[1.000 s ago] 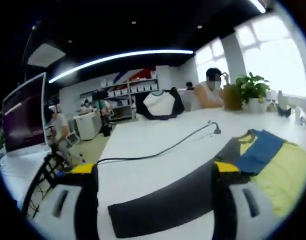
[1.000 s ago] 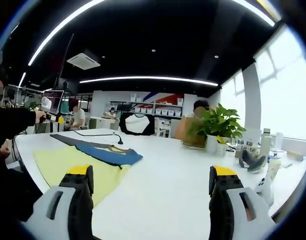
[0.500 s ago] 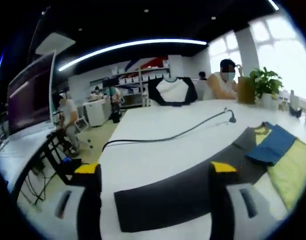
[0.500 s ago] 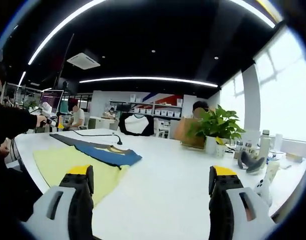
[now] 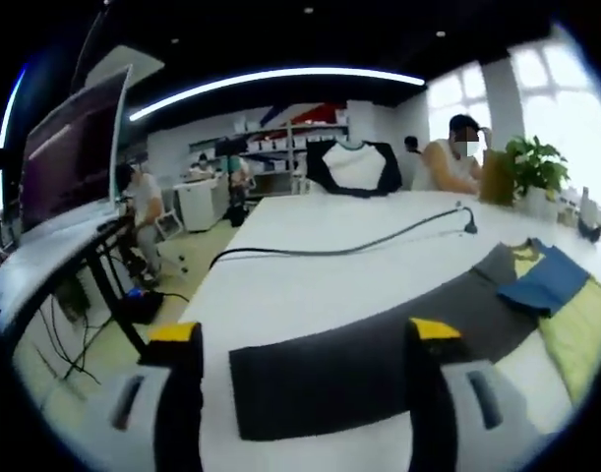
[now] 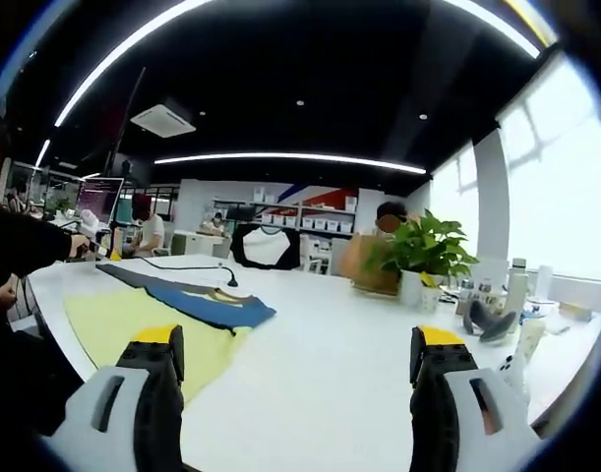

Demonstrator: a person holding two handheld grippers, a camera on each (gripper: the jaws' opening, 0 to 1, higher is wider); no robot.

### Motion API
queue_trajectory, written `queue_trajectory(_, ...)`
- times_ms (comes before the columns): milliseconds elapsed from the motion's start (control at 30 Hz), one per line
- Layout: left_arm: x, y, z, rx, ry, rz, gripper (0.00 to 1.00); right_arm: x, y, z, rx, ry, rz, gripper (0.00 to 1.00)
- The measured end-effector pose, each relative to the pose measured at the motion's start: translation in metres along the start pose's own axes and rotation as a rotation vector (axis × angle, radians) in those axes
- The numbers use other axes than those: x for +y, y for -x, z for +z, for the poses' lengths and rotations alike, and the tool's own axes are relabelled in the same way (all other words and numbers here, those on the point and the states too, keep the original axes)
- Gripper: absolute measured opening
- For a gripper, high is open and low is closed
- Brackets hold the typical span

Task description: Fold the garment on the visible template until the final outline fits inside the template.

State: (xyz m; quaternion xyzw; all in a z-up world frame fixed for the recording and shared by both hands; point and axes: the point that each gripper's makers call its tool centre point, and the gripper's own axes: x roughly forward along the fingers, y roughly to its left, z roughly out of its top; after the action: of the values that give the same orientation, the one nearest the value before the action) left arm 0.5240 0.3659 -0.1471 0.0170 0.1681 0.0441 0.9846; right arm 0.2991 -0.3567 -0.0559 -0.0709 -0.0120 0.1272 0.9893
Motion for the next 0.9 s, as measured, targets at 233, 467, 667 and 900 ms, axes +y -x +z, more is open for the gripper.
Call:
queue_trajectory(233,0.014,-0.002,-0.018,0.037,0.055,0.046,0.83,0.000,0.001,0.001,-0.003,0.003,-0.002,0.98)
queue_trajectory(467,0.028,-0.004,-0.029,0.039,0.092,0.100,0.77,-0.003,0.003,0.003,-0.005,0.008,-0.014,0.98)
queue_trajectory(667,0.030,-0.002,-0.027,0.024,0.013,0.115,0.70,-0.006,0.005,0.002,0.000,0.011,-0.016,0.98)
queue_trajectory(900,0.029,-0.002,-0.032,0.029,0.104,0.094,0.57,-0.003,0.005,0.002,0.000,0.007,-0.013,0.98)
